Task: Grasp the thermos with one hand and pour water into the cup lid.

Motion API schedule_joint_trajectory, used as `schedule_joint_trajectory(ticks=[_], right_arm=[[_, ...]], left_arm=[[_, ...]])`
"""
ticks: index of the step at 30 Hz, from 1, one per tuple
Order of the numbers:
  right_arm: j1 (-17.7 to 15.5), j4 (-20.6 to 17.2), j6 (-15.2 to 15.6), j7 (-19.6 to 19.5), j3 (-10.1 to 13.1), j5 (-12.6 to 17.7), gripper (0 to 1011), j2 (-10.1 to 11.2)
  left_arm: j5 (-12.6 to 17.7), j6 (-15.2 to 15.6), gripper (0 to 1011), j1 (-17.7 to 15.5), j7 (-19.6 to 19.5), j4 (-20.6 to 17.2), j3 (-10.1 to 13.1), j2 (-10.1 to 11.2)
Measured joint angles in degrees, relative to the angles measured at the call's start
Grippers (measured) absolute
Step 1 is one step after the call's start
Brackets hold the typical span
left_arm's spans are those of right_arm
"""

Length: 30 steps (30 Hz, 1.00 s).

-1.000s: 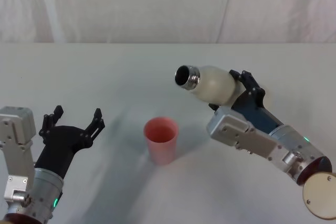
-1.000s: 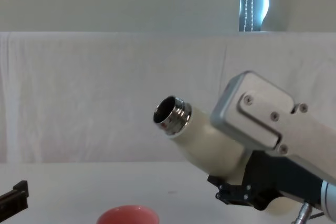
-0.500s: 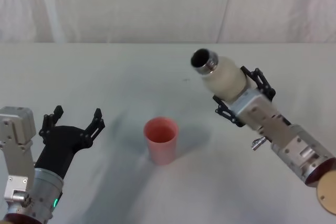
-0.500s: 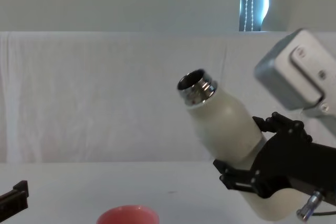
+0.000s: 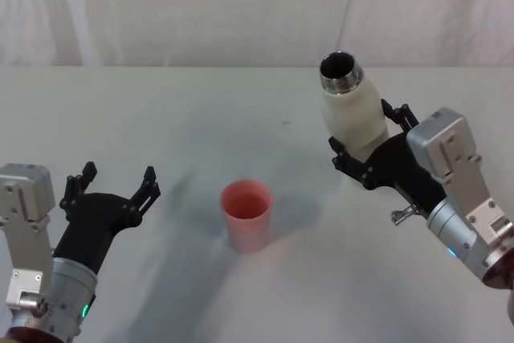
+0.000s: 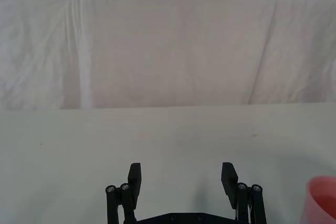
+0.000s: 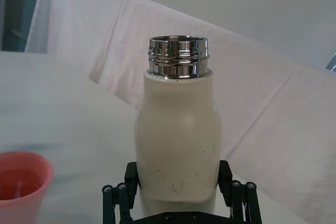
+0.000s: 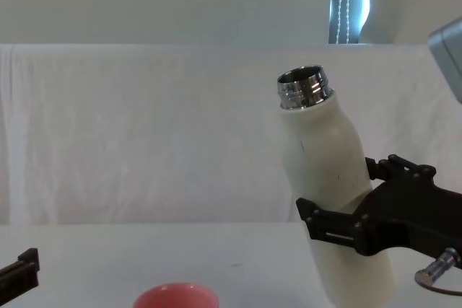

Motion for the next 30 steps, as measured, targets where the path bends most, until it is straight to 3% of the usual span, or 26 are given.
schedule_joint_trajectory(ticks=[8,17,30], right_arm=[[0.1,0.8,-0.4,1.6,0.4,5.2,946,0.3],[-0.5,1.4,1.5,2.6,1.2,11.9,946,0.4],[-0.9,1.8,3.9,1.5,1.2,16.5,946,0.8]], left_arm=[[0.0,0.0,1001,0.0,0.0,0.0,0.0,0.0],[0.0,0.0,1001,0.0,0.0,0.0,0.0,0.0],[0.0,0.0,1001,0.0,0.0,0.0,0.0,0.0]])
